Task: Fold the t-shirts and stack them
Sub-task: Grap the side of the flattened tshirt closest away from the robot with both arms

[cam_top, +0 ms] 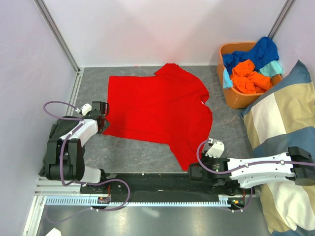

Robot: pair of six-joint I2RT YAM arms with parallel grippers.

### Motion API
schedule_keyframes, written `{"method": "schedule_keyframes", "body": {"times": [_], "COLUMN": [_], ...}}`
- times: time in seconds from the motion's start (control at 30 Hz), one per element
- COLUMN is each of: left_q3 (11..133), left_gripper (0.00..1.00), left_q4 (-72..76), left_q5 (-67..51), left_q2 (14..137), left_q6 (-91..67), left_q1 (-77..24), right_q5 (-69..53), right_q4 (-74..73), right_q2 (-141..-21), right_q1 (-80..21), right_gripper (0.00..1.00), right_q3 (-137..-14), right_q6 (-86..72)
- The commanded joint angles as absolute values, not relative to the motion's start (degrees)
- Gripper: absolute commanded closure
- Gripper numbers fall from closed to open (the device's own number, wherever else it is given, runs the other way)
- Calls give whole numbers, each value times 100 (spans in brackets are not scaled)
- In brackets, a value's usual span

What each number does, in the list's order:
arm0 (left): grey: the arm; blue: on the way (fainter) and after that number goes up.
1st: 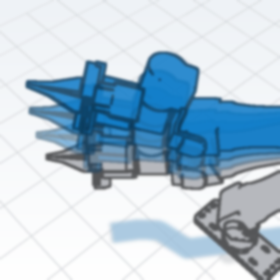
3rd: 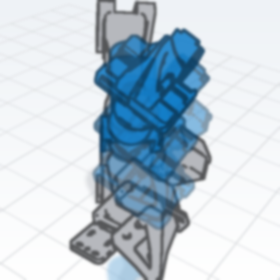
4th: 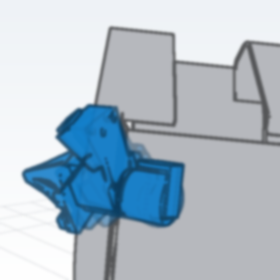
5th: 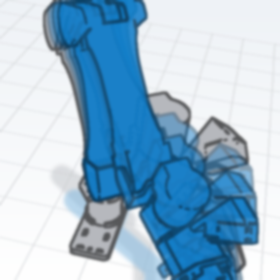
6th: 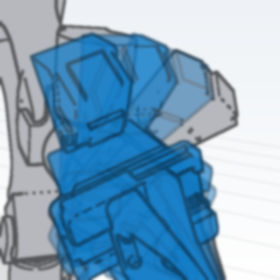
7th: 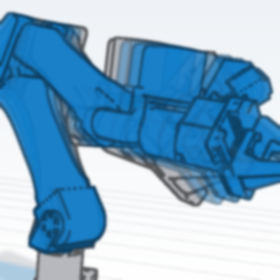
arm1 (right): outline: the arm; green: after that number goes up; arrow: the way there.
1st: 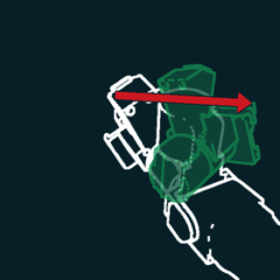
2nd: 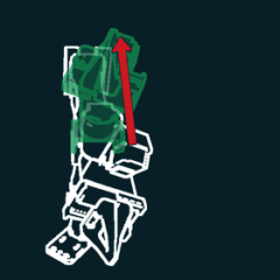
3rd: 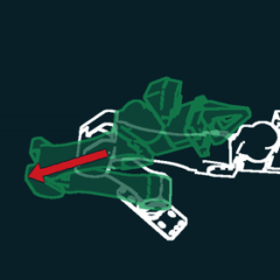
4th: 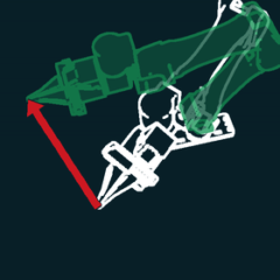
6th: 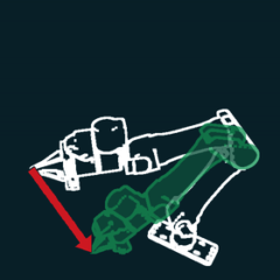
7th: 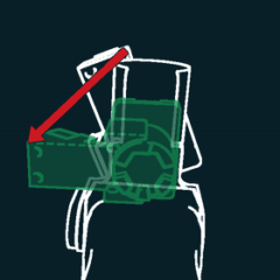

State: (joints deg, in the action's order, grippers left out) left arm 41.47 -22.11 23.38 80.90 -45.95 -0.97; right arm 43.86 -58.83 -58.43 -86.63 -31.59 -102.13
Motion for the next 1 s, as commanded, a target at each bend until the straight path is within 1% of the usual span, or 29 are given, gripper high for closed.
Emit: {"method": "schedule_keyframes", "body": {"times": [0.0, 0.03, 0.07, 0.1, 0.17, 0.2, 0.23, 0.3, 0.33, 0.53, 0.77, 0.97], "left_q3": [4245, 4245, 4245, 4245, 4245, 4245, 4245, 4245, 4236, 4184, 4104, 4113], "left_gripper": [54, 56, 60, 62, 71, 72, 78, 93, 98, 98, 98, 98], "left_q4": [-1969, -1960, -1943, -1951, -1942, -1942, -1934, -1942, -1942, -2021, -2171, -2206], "left_q5": [2320, 2303, 2303, 2303, 2312, 2312, 2320, 2320, 2320, 2136, 2039, 1978], "left_q2": [8174, 8183, 8183, 8191, 8191, 8191, 8183, 8174, 8165, 7710, 7146, 7075], "left_q6": [-4588, -4588, -4579, -4570, -4562, -4562, -4553, -4544, -4544, -4500, -4386, -4368], "left_q1": [-70, -70, -70, -70, -70, -70, -70, -70, -70, -70, -70, -70], "right_q5": [4605, 4605, 4597, 4605, 4614, 4614, 4614, 4614, 4614, 4833, 5659, 6328], "right_q4": [-5977, -5985, -5985, -5977, -5985, -5977, -5985, -5977, -5977, -6292, -6864, -6970], "right_q2": [-5809, -5810, -5810, -5810, -5801, -5809, -5801, -5810, -5801, -5643, -5265, -5291], "right_q1": [-8640, -8648, -8640, -8648, -8640, -8648, -8640, -8648, -8648, -8648, -8596, -8394], "right_gripper": [100, 100, 100, 100, 100, 100, 100, 100, 100, 100, 100, 100], "right_q3": [-3322, -3322, -3322, -3322, -3314, -3313, -3313, -3313, -3313, -3454, -4094, -4683], "right_q6": [-10178, -10169, -10178, -10178, -10178, -10178, -10178, -10186, -10187, -10309, -10336, -9836]}}
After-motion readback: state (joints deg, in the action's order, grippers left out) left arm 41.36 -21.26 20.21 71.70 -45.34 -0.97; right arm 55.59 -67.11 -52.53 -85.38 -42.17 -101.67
